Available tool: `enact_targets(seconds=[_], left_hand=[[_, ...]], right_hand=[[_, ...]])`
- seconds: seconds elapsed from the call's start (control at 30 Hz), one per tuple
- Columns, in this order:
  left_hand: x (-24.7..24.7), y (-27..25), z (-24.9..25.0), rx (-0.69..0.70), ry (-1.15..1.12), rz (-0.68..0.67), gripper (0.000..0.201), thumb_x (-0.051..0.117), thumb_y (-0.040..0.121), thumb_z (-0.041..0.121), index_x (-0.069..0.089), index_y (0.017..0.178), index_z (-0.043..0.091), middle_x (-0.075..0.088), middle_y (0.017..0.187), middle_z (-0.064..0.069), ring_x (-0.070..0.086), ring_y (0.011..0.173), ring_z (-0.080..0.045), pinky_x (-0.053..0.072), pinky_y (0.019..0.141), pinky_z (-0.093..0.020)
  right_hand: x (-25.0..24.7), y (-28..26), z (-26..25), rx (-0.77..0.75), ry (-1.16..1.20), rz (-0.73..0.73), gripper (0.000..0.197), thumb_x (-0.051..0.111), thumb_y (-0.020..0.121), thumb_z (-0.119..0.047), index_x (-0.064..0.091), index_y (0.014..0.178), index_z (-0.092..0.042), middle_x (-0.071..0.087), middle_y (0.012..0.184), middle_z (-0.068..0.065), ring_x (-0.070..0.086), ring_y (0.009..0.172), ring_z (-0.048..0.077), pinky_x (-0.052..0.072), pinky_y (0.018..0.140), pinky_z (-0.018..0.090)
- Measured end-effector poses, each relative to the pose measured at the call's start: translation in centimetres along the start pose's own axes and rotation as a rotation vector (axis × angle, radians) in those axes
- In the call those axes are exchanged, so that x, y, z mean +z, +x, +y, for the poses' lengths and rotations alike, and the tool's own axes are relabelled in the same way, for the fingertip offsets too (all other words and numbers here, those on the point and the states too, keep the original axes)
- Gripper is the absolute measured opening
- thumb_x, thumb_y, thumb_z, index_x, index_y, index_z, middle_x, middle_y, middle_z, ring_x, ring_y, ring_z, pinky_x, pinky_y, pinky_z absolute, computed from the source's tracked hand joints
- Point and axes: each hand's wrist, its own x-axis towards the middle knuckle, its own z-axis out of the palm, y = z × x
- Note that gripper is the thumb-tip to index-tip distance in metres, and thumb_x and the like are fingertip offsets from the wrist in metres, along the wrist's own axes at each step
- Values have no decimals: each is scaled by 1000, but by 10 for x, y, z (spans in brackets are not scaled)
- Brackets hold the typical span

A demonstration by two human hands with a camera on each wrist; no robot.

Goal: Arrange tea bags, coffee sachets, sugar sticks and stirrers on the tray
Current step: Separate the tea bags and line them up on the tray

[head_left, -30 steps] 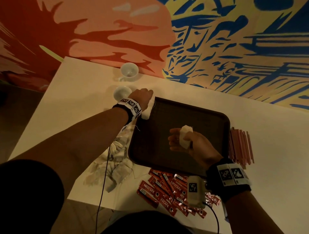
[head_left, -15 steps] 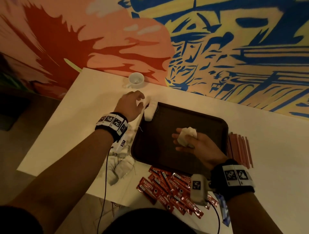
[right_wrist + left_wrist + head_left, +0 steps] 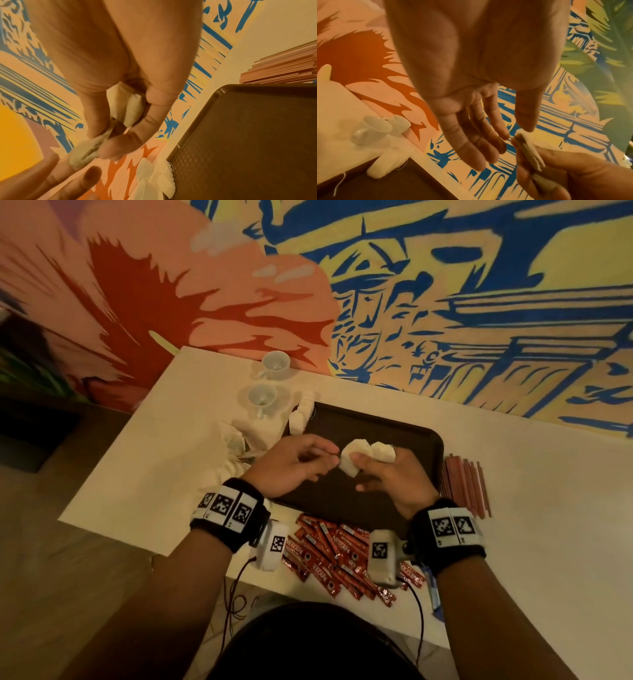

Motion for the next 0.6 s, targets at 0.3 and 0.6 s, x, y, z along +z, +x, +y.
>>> enact_targets(seconds=[0.3,0.6], left_hand=[[30,-36,11,-18,-109,56,37,69,93,28,64,124,10,74,102,-8,72,89,-22,60,81,-34],[44,-61,19,0,-56,0,10,68,94,21,72,102,17,75,93,-6,70,85,-19,59,82,-34]], right_hand=[[-4,-27,3,-198,-128,-25,23,77,88,-20,72,106,-6,76,94,14,70,81,25,55,63,33],[-10,-51,-5,-277,-271,-86,19,72,92,-31,77,96,-13,63,71,12,55,61,21,47,60,30]])
